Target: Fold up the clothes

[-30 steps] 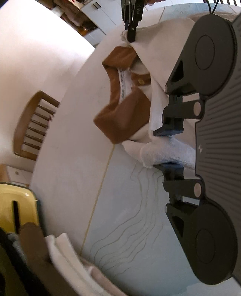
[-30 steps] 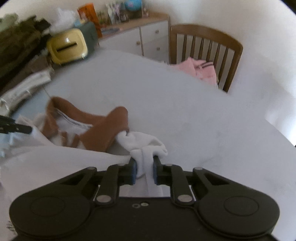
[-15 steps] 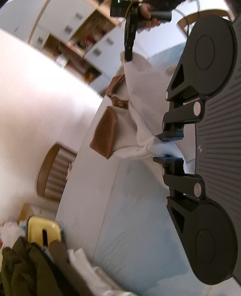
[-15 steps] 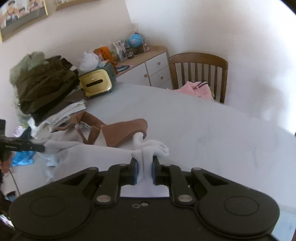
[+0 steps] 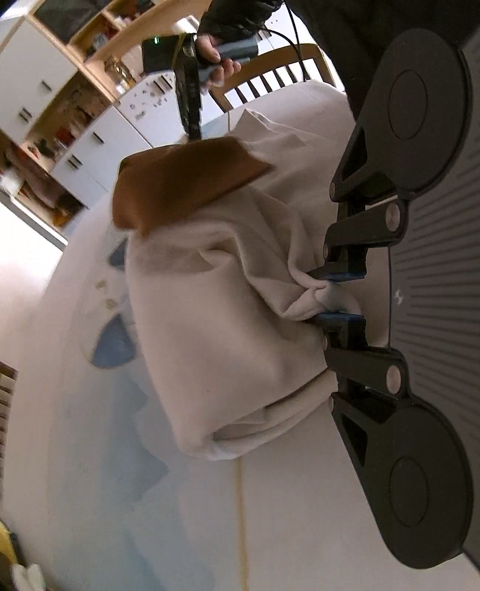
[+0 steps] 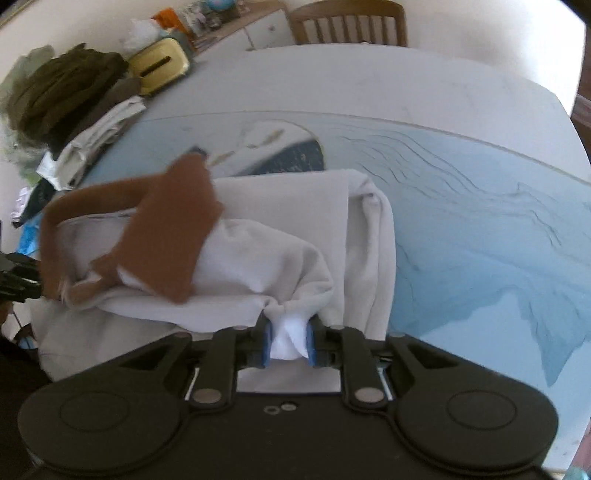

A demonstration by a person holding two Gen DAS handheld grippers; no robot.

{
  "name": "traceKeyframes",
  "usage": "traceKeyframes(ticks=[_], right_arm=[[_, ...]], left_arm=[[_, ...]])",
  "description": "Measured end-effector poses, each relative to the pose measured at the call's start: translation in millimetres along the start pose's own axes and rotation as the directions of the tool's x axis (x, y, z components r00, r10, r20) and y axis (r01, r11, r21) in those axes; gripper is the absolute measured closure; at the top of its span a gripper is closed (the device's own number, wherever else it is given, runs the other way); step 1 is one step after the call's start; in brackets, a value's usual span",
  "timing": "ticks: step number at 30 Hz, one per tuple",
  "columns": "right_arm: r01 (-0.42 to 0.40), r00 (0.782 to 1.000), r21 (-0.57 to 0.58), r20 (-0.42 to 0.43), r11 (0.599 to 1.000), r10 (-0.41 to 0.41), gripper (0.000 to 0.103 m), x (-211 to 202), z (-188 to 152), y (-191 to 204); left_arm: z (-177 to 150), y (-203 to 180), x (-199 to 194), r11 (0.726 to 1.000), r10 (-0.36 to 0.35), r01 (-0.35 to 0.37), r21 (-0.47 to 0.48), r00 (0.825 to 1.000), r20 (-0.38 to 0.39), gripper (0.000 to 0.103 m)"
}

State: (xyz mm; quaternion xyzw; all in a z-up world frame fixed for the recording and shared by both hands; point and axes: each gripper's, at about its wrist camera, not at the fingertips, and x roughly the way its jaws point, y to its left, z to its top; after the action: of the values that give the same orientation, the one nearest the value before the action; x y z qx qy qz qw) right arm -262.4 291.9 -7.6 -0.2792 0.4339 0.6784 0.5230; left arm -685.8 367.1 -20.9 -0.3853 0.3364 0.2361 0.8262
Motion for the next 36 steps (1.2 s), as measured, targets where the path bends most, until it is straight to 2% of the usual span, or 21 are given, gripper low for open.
traceKeyframes(ticks=[2, 5, 6, 8, 9, 10, 11, 15, 19, 21, 25, 29, 31, 33, 36], right_arm=[[0.012, 1.0, 0.002, -0.007, 1.0, -0.012, 0.0, -0.1, 4.5, 4.5], [0.032, 0.999, -0.054, -0.024, 0.998, -0.034, 0.0, -7.2, 8.5, 15.3], [0.033, 0.999, -0.077, -0.022, 0.996, -0.035, 0.0, -12.4, 8.6, 19.2], [0.031, 0.999, -0.133, -0.019, 0.991, -0.034, 0.0, -22.3, 10.6, 26.6], [0.03, 0.999, -0.168, -0.018, 0.985, -0.033, 0.0, -26.3, 12.2, 29.6], [0.028, 0.999, -0.203, -0.017, 0.979, -0.032, 0.0, -30.3, 13.7, 32.5], [0.026, 0.999, -0.238, -0.016, 0.971, -0.031, 0.0, -34.3, 15.2, 35.4], [-0.015, 0.999, -0.36, -0.044, 0.933, -0.001, 0.0, -31.0, 33.0, 34.7], [-0.073, 0.995, -0.466, -0.092, 0.882, 0.034, 0.0, -17.5, 52.1, 33.3], [-0.113, 0.991, -0.512, -0.124, 0.851, 0.056, 0.0, -7.1, 58.0, 32.8], [-0.195, 0.977, -0.55, -0.179, 0.812, 0.114, 0.0, 20.8, 60.8, 32.4], [-0.27, 0.962, -0.528, -0.188, 0.805, 0.2, 0.0, 27.0, 52.5, 29.8], [-0.292, 0.957, -0.534, -0.165, 0.794, 0.24, 0.0, 16.0, 49.7, 28.0], [-0.295, 0.954, -0.558, -0.131, 0.776, 0.268, 0.0, 0.9, 45.6, 26.3], [-0.3, 0.948, -0.609, -0.104, 0.734, 0.302, 0.0, -24.9, 34.7, 27.1]], left_arm=[[3.1, 2.1, -0.1, 1.0, -0.008, 0.008, 0.001, 1.0, -0.004, 0.088], [5.6, -8.6, -6.1, 0.998, 0.008, -0.006, 0.064, 1.0, -0.029, 0.084], [6.5, -12.3, -8.1, 0.996, 0.014, -0.01, 0.085, 0.999, -0.037, 0.078], [6.2, -25.7, -16.3, 0.991, 0.019, -0.013, 0.136, 0.999, -0.038, 0.058], [3.8, -34.5, -21.0, 0.987, 0.021, -0.016, 0.161, 0.999, -0.033, 0.039], [3.3, -43.2, -25.6, 0.982, 0.028, -0.025, 0.186, 0.999, -0.015, 0.031], [3.0, -51.8, -30.1, 0.977, 0.035, -0.035, 0.211, 0.999, 0.004, 0.031], [12.4, -74.6, -30.9, 0.963, 0.067, -0.078, 0.259, 0.996, 0.054, 0.03], [28.9, -88.2, -2.1, 0.949, 0.127, -0.136, 0.285, 0.991, 0.049, 0.03], [36.8, -95.6, 8.3, 0.947, 0.135, -0.144, 0.286, 0.99, 0.049, 0.03], [46.9, -100.3, 32.0, 0.952, 0.15, -0.151, 0.267, 0.988, 0.025, 0.03], [45.6, -102.3, 38.0, 0.964, 0.169, -0.171, 0.203, 0.985, 0.027, 0.031], [41.1, -108.5, 32.1, 0.966, 0.175, -0.183, 0.183, 0.983, 0.057, 0.038], [35.9, -115.9, 27.2, 0.961, 0.208, -0.219, 0.169, 0.975, 0.082, 0.063], [25.1, -127.0, 14.2, 0.953, 0.247, -0.266, 0.143, 0.959, 0.137, 0.076]])
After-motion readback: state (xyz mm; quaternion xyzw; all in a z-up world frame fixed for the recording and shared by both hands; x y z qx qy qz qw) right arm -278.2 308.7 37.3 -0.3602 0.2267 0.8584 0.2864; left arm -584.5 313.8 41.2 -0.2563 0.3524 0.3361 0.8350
